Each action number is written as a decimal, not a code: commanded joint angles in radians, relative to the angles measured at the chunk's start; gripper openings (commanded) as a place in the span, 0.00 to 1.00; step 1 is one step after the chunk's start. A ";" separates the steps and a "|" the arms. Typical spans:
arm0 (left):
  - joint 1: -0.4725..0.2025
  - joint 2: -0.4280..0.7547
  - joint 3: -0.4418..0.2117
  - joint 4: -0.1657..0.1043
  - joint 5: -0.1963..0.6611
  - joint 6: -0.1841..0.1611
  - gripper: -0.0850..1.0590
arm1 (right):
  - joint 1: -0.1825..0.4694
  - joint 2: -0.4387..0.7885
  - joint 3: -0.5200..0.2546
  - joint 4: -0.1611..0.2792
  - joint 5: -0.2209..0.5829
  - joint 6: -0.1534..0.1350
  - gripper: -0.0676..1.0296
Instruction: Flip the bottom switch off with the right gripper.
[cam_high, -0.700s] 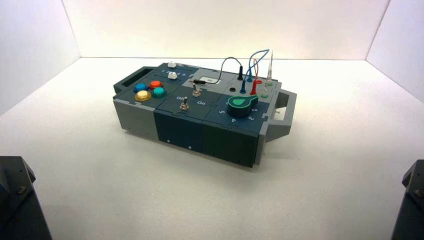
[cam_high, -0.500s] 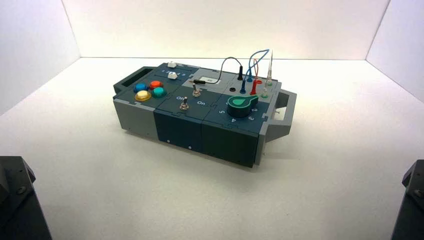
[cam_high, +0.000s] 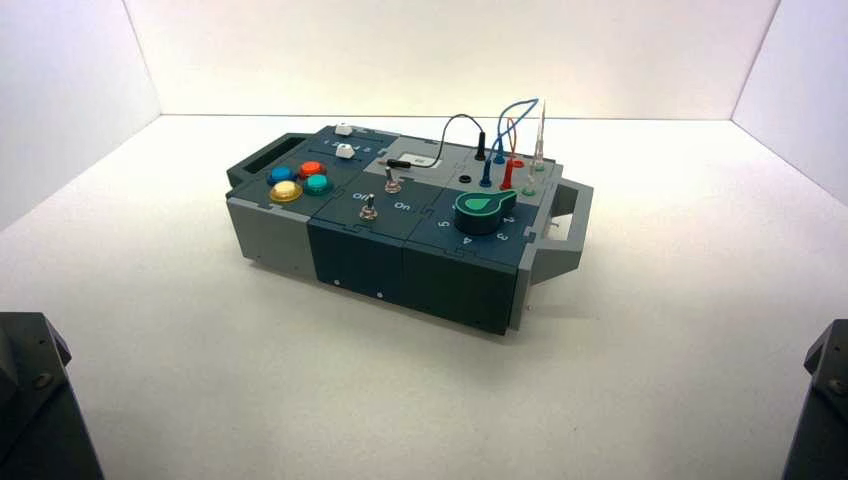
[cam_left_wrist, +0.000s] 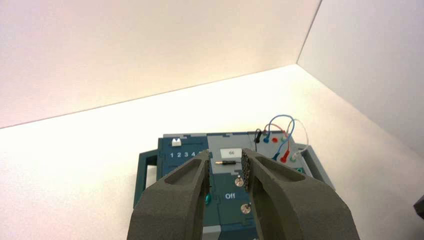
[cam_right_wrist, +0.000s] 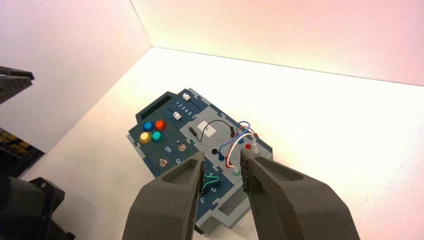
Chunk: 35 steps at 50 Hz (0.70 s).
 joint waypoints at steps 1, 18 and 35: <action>0.000 0.032 -0.048 0.011 -0.012 0.002 0.43 | 0.003 0.012 -0.038 0.003 -0.008 -0.002 0.43; 0.003 0.089 -0.091 0.015 -0.011 0.003 0.46 | 0.003 0.080 -0.091 0.003 0.017 -0.002 0.46; 0.014 0.175 -0.120 0.017 -0.011 0.031 0.49 | 0.003 0.189 -0.160 0.003 0.020 -0.003 0.48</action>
